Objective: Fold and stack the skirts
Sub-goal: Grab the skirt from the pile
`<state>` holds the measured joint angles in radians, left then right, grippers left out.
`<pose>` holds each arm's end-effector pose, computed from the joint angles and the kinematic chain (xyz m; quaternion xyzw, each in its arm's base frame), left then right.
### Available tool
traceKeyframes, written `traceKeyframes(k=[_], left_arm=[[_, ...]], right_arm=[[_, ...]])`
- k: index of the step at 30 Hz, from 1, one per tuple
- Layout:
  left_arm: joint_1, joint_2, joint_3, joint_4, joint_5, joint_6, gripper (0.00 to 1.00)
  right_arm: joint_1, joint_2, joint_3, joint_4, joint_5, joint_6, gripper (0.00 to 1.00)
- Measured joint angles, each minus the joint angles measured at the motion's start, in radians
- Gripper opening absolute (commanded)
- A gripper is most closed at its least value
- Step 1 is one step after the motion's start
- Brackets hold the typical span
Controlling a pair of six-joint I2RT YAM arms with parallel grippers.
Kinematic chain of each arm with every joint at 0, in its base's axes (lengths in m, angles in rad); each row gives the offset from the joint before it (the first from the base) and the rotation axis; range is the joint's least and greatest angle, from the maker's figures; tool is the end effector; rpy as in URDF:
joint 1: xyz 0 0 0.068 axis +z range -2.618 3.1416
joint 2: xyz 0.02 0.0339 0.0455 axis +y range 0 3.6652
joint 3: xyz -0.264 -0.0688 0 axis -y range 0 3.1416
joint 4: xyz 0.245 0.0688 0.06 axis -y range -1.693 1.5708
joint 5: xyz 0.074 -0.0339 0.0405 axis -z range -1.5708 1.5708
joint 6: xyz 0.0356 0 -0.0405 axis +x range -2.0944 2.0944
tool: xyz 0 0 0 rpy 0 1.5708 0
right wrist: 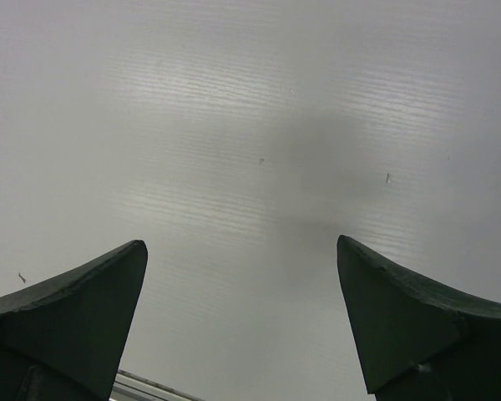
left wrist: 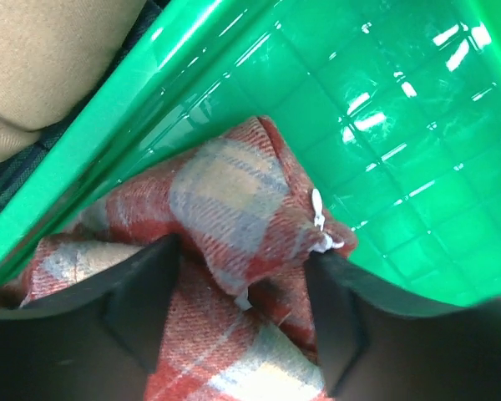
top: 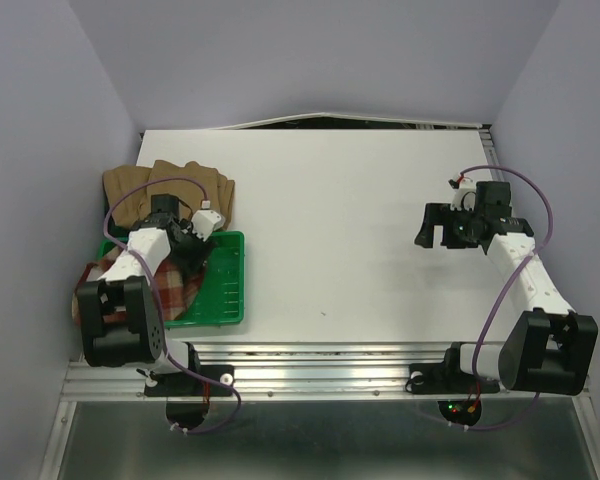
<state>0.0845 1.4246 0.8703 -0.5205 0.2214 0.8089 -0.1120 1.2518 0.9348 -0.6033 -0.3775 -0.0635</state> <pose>0.2729 0.0153 0.2011 0.3667 0.8914 0.0088 0.2663 0.2534 -0.0153 0.2596 -0.0374 0.9319 0.1496 0.3282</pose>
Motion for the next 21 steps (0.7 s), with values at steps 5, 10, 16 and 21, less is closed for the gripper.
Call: traceKeyframes(k=[5,10,16,21], left_arm=[[0.001,-0.006,-0.013,0.044,0.003,-0.029,0.00],[0.000,-0.145,0.033,-0.024,0.061,-0.073,0.00],[0.000,-0.271,0.351,-0.215,0.133,-0.121,0.00],[0.000,-0.301,0.652,-0.230,0.138,-0.217,0.00]], right_arm=[[0.000,0.000,0.000,0.000,0.000,0.000,1.00],[0.000,0.000,0.000,-0.014,0.000,-0.001,1.00],[0.000,0.002,0.005,-0.019,-0.054,-0.011,1.00],[0.000,0.023,0.032,-0.019,-0.090,-0.012,1.00]])
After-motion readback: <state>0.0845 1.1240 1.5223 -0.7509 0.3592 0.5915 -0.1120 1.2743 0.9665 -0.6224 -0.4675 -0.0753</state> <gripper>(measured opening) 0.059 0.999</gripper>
